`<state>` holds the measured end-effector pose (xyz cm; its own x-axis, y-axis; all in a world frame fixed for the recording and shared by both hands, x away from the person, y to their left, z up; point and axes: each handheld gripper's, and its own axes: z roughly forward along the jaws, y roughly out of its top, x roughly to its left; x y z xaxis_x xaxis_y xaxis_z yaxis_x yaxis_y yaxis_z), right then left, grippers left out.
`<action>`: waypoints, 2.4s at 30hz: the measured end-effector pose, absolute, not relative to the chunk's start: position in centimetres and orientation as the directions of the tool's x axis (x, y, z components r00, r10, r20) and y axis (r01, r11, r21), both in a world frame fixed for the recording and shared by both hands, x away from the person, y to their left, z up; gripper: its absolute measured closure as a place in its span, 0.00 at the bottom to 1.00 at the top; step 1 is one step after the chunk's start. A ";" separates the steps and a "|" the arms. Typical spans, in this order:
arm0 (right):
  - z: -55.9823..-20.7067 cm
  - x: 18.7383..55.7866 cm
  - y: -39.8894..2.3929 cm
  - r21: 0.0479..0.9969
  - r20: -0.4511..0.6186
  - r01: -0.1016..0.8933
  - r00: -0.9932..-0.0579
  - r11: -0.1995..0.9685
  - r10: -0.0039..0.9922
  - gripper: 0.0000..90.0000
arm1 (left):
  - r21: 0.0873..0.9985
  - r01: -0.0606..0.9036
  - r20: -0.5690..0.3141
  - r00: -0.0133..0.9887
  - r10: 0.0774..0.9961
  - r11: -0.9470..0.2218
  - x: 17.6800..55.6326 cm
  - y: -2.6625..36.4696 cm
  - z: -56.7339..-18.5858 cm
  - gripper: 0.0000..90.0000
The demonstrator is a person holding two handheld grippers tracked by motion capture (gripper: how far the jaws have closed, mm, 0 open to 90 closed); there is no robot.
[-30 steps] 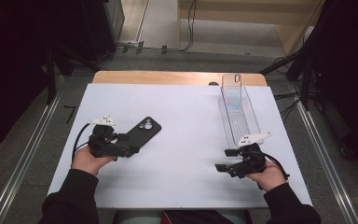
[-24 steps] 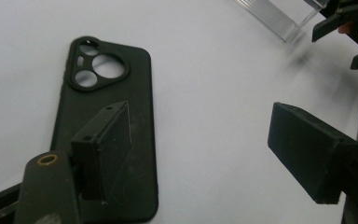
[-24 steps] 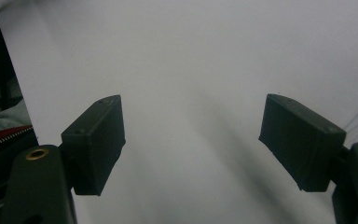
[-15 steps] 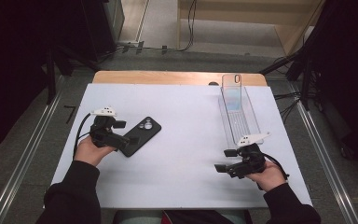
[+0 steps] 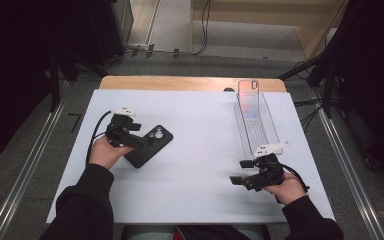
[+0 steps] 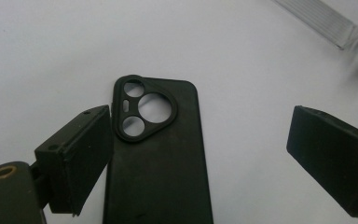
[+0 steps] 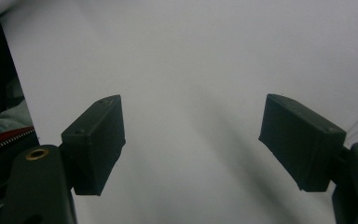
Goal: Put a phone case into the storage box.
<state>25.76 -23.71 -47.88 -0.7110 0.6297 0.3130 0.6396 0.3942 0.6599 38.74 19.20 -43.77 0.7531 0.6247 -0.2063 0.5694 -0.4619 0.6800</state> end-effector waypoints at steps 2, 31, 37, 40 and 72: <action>-47.9 25.7 -23.7 0.659 0.313 0.642 -0.709 0.392 0.632 0.23 | 0.681 0.571 -0.214 0.753 0.622 -0.458 38.9 19.0 -44.1 0.08; -47.9 25.8 -23.8 0.657 0.317 0.647 -0.703 0.387 0.637 0.23 | 0.616 0.589 -0.148 0.738 0.658 -0.522 39.7 18.4 -48.4 0.08; -47.9 25.8 -23.8 0.656 0.317 0.648 -0.703 0.388 0.637 0.23 | 0.569 0.597 -0.117 0.739 0.663 -0.566 39.7 17.8 -49.1 0.08; -47.9 25.8 -23.8 0.653 0.317 0.649 -0.702 0.390 0.637 0.23 | 0.562 0.586 -0.086 0.743 0.664 -0.583 39.5 17.5 -49.2 0.08; -48.1 25.8 -23.6 0.646 0.312 0.648 -0.706 0.402 0.636 0.23 | 0.543 0.589 -0.011 0.718 0.696 -0.598 38.8 17.0 -49.1 0.17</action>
